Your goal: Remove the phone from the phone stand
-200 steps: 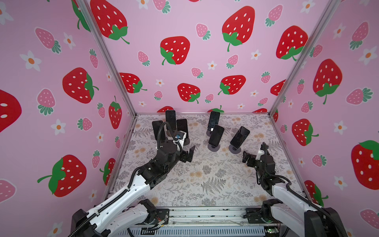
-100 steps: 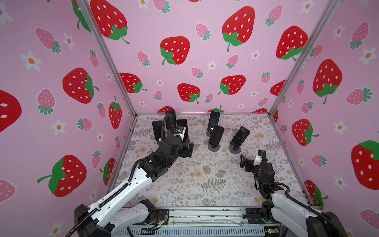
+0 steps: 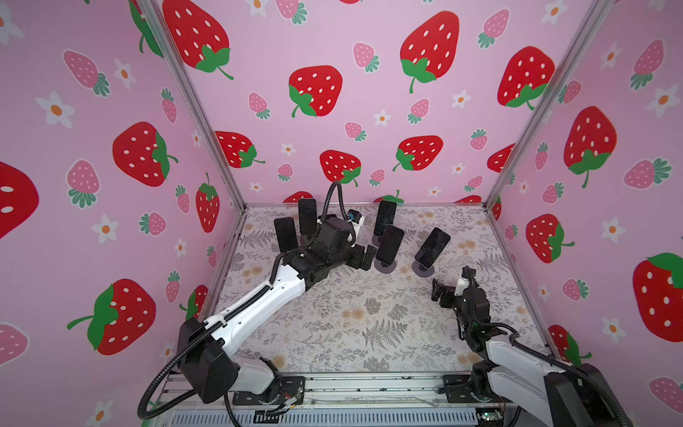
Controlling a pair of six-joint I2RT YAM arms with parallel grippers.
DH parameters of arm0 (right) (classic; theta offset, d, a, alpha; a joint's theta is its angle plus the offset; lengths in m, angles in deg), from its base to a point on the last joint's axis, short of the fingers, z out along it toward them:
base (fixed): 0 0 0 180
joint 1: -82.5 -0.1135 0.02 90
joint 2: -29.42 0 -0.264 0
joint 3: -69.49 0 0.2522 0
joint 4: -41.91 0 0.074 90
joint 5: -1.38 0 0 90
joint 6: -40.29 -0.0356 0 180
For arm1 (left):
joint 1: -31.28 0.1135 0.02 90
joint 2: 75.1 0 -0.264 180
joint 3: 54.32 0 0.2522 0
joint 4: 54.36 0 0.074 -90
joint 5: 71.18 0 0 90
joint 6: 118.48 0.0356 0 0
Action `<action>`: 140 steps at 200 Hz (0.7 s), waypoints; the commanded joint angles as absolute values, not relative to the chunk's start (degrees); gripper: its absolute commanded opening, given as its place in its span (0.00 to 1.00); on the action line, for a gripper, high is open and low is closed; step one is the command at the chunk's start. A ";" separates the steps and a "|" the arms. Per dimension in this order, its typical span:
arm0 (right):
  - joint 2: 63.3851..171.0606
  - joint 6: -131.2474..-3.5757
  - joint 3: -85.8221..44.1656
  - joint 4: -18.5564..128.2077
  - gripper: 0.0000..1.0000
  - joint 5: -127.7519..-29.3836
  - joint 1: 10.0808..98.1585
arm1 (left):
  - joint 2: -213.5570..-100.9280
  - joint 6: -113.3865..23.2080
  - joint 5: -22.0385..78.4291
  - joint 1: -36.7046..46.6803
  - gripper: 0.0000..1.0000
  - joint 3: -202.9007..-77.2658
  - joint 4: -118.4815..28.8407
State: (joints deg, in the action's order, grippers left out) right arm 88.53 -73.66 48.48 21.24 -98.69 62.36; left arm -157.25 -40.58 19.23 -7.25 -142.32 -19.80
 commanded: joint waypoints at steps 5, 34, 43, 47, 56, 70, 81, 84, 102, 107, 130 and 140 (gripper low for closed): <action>89.80 -74.84 46.68 23.00 1.00 -100.21 62.11 | -161.30 -43.16 21.78 -7.37 0.99 -146.92 -20.89; 90.42 -75.04 46.32 23.39 1.00 -100.49 62.11 | -166.48 -43.47 21.99 -8.12 0.99 -150.49 -21.12; 90.50 -75.11 46.24 23.41 1.00 -100.55 62.11 | -167.95 -43.55 21.82 -8.18 0.99 -151.58 -21.11; 90.51 -75.11 46.23 23.42 1.00 -100.51 62.07 | -168.62 -43.45 21.80 -8.28 0.99 -152.01 -21.16; 90.83 -75.11 46.10 23.41 1.00 -100.64 62.11 | -169.82 -43.30 21.60 -8.45 0.99 -152.84 -21.42; 91.29 -75.20 45.82 23.64 1.00 -100.55 62.12 | -171.90 -42.80 21.32 -8.77 0.99 -154.30 -21.65; 91.52 -75.28 45.71 23.68 1.00 -100.53 62.12 | -173.64 -42.18 21.24 -8.89 0.99 -155.45 -21.90; 91.52 -75.26 45.66 23.66 1.00 -100.57 62.11 | -174.01 -41.93 21.08 -9.05 0.99 -155.71 -22.11; 91.69 -75.38 45.63 23.68 1.00 -100.51 62.11 | -177.21 -39.93 20.41 -9.81 0.99 -157.95 -22.68; 91.71 -75.38 45.70 23.66 1.00 -100.49 62.11 | -178.23 -39.52 20.32 -9.90 0.99 -159.08 -22.28; 91.95 -75.46 45.53 23.75 1.00 -100.55 62.11 | -182.40 -39.47 18.12 -10.21 0.99 -163.21 -21.64; 91.92 -75.46 45.49 23.77 1.00 -100.50 62.11 | -183.80 -39.26 17.58 -10.21 0.99 -163.98 -22.89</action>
State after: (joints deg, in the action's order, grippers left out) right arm 91.62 -74.22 46.71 23.51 -99.71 62.36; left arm -181.12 -40.52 20.15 -9.89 -159.81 -21.40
